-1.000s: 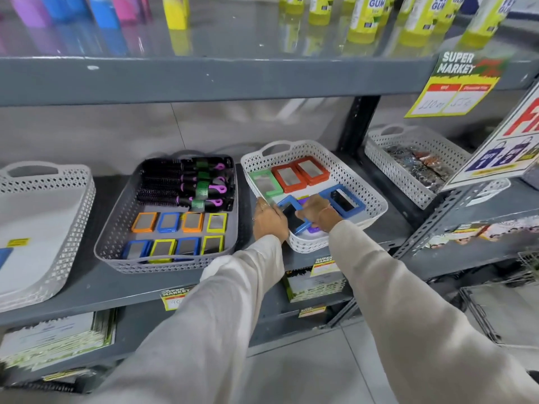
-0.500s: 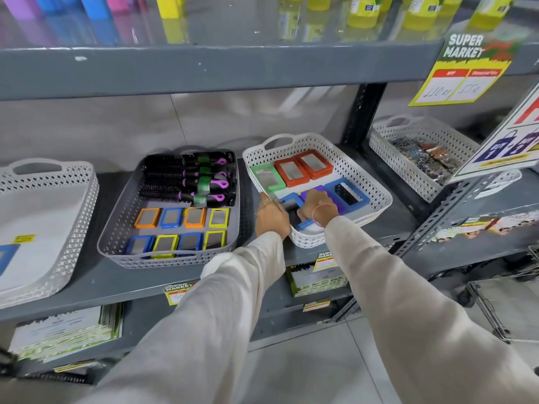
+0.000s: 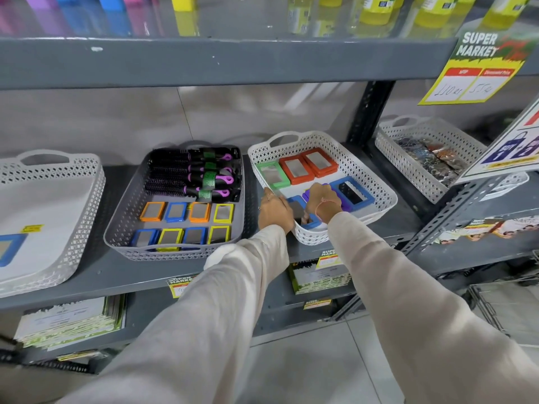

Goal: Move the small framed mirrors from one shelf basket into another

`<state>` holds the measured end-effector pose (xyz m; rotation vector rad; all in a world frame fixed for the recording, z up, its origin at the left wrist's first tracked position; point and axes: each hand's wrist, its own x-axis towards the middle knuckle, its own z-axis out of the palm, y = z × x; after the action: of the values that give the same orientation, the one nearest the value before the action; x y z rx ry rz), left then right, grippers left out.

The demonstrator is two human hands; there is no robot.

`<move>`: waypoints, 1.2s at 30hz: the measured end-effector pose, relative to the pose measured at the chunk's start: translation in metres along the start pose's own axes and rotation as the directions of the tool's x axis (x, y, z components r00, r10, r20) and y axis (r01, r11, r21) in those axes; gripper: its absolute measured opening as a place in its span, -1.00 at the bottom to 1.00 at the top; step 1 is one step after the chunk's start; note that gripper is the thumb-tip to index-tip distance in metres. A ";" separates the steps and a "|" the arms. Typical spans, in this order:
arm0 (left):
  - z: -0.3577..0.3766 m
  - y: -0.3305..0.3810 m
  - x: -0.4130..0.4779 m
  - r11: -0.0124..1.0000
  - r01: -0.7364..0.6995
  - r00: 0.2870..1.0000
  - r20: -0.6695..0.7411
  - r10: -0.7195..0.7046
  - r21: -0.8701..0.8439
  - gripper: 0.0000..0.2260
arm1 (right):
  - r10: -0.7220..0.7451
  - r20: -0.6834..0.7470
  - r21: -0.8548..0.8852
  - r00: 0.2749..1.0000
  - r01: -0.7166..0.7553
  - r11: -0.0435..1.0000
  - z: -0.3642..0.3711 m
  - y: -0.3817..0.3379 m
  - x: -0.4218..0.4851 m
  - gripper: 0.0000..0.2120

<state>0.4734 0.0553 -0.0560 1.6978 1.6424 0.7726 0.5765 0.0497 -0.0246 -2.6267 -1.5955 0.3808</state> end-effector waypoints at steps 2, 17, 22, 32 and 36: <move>-0.012 0.003 0.001 1.000 -0.019 1.000 -0.017 0.019 -0.012 -0.71 | -0.005 -0.030 0.036 1.000 0.006 0.999 -0.008 -0.007 0.002 -0.61; -0.239 -0.079 0.022 0.986 0.043 0.888 -0.459 0.037 0.161 -0.73 | -0.359 -0.266 0.237 0.895 0.422 0.875 -0.030 -0.199 -0.020 -0.69; -0.306 -0.136 -0.001 0.977 0.189 0.861 -0.494 -0.119 0.094 -0.74 | -0.493 -0.180 0.353 0.851 0.524 0.775 -0.002 -0.291 -0.063 -0.74; -0.362 -0.223 -0.046 0.883 0.406 0.848 -0.458 -0.268 0.236 -0.67 | -0.772 -0.043 0.436 0.634 0.707 0.557 0.065 -0.405 -0.113 -0.86; -0.351 -0.231 -0.045 0.832 0.417 0.855 -0.469 -0.222 0.365 -0.63 | -0.822 0.018 0.451 0.570 0.729 0.515 0.087 -0.435 -0.122 -0.85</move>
<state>0.0535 0.0301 -0.0190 1.5379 2.4999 0.6266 0.1251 0.1390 -0.0143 -1.3561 -2.2625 0.8378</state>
